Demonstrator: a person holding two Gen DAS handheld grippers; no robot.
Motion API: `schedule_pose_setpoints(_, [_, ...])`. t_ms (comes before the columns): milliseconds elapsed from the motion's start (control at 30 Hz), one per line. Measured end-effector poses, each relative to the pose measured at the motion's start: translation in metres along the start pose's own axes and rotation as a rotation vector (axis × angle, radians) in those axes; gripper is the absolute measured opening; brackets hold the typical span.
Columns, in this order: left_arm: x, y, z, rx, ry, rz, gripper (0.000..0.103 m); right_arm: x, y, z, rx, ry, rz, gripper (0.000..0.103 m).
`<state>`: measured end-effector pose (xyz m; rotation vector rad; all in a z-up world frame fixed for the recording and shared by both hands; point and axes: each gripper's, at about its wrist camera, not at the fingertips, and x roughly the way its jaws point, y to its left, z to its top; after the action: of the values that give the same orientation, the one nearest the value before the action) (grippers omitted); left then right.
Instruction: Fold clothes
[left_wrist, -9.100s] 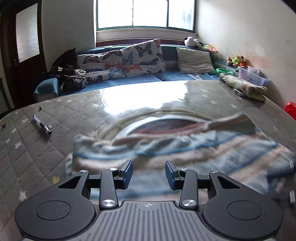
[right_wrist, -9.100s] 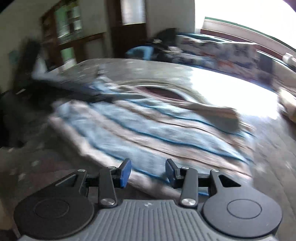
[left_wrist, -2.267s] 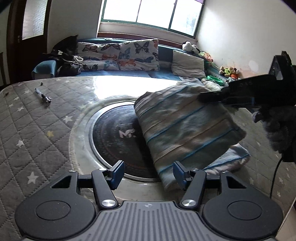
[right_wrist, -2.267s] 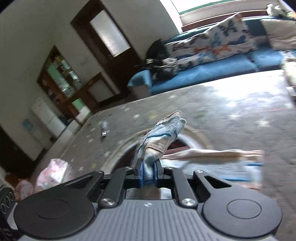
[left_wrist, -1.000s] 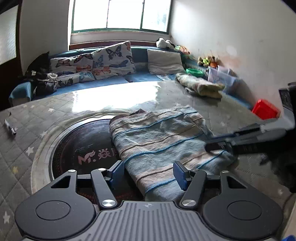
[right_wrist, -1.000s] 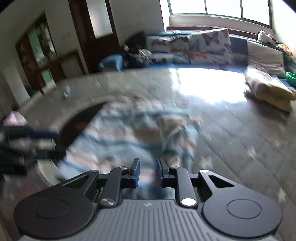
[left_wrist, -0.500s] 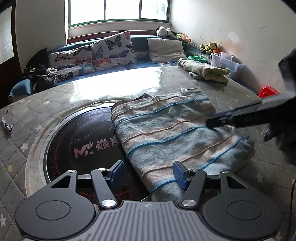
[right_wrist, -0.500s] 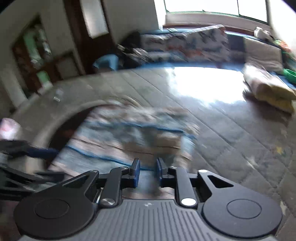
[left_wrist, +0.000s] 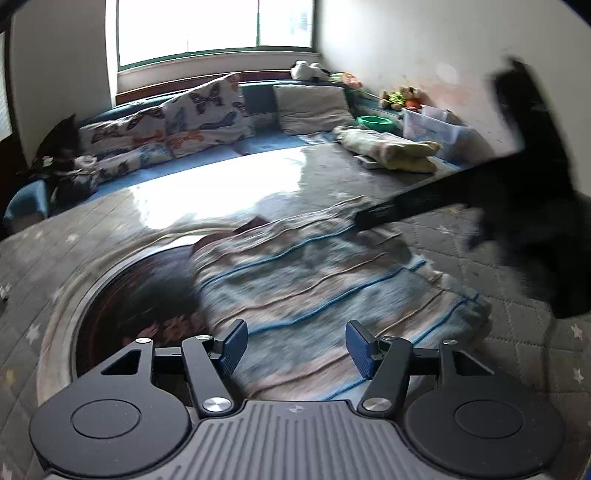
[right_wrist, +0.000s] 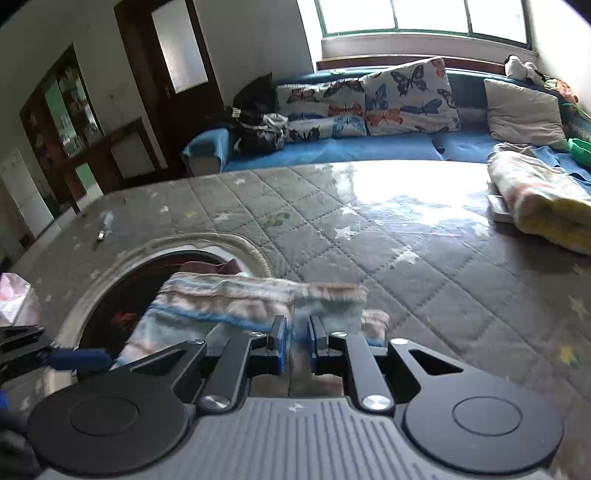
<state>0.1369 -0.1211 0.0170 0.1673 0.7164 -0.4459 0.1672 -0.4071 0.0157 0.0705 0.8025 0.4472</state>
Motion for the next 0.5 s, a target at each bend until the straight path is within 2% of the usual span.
schedule_pose_setpoints(133, [0.010, -0.008, 0.009, 0.034, -0.003, -0.012, 0.061, 0.024, -0.005, 0.011, 0.017, 0.024, -0.004, 0.011])
schedule_pose_setpoints(333, [0.027, -0.019, 0.019, 0.047, -0.006, -0.052, 0.060, 0.029, -0.009, 0.011, -0.002, 0.025, 0.005, 0.010])
schedule_pose_setpoints(500, [0.037, -0.024, 0.019, 0.045, 0.011, -0.074, 0.056, 0.015, -0.007, 0.009, -0.035, 0.031, 0.016, 0.012])
